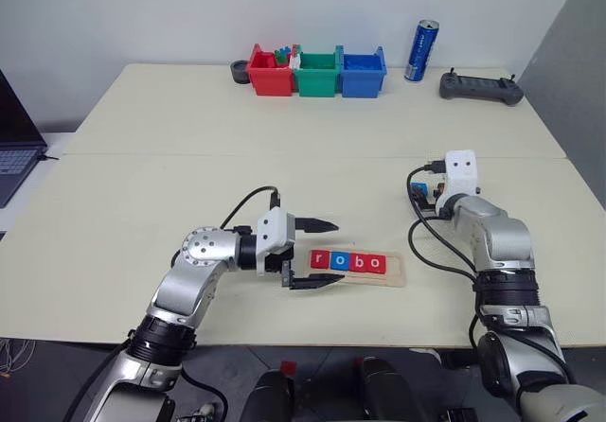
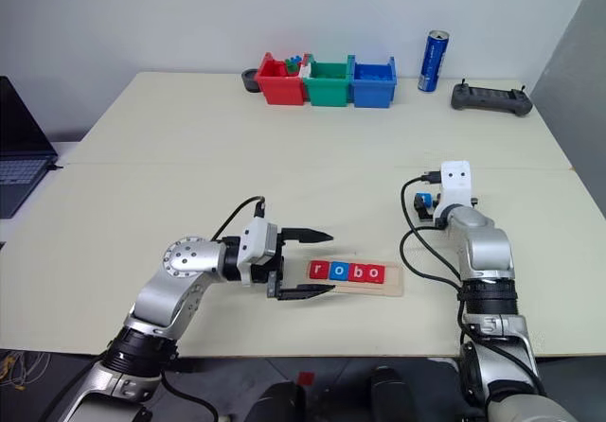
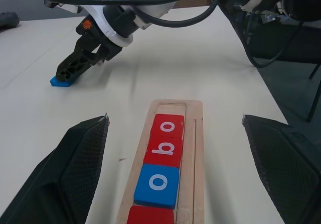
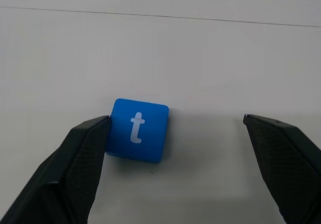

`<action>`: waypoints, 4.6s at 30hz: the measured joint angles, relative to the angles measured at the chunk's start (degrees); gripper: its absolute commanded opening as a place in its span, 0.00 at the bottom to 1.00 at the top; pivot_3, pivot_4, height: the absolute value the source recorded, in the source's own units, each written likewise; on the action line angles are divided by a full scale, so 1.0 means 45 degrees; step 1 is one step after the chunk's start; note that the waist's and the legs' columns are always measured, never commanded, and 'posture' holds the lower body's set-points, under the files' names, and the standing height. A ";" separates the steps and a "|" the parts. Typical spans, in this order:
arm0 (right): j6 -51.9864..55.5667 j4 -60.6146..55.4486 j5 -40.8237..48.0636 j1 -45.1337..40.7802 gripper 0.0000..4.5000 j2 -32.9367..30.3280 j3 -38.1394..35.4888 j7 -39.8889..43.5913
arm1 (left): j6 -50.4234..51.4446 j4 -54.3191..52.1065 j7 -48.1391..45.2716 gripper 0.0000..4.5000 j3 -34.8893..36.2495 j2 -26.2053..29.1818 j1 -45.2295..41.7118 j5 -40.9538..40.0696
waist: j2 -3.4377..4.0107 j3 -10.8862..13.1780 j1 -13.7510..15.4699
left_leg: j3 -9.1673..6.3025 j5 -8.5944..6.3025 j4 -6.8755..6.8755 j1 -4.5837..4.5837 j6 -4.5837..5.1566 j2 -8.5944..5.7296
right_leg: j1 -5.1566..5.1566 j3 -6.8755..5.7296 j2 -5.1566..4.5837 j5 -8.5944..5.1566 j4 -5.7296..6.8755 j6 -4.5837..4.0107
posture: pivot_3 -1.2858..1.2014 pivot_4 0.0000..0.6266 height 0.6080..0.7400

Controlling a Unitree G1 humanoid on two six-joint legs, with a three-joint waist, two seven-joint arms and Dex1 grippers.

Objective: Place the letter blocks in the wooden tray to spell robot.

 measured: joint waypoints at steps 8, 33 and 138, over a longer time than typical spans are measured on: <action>0.0015 0.0298 0.0010 -0.0076 0.99 0.0524 0.0002 -0.0307 | 0.0012 -0.0051 0.0013 1.00 0.0000 0.0042 0.0058 0.0000 | 0.0001 -0.0001 -0.0136 | -0.0004 0.0000 0.0000 0.0000 0.0000 -0.0001 | -0.0002 0.0001 0.0003 -0.0001 0.0009 -0.0002 | 0.52 0.24 1.00; -0.0284 0.0628 -0.0021 -0.0496 0.99 0.0417 -0.0255 -0.1181 | 0.0047 -0.0245 0.0015 1.00 0.0000 0.0046 0.0074 -0.0001 | 0.0001 0.0000 -0.0222 | -0.0005 0.0000 -0.0003 0.0002 0.0001 0.0002 | -0.0004 0.0002 0.0009 -0.0004 0.0015 -0.0005 | 0.52 0.24 1.00; -1.0207 -0.0649 0.1141 0.4703 0.99 -0.8036 0.2829 1.4928 | 0.0076 -0.0177 -0.0271 1.00 -0.0278 -0.0227 -0.0150 -0.0014 | -0.0021 0.0010 -0.0068 | 0.0003 -0.0002 -0.0020 -0.0022 0.0003 0.0001 | 0.0040 -0.0005 -0.0007 -0.0003 -0.0146 0.0019 | 0.52 0.24 1.00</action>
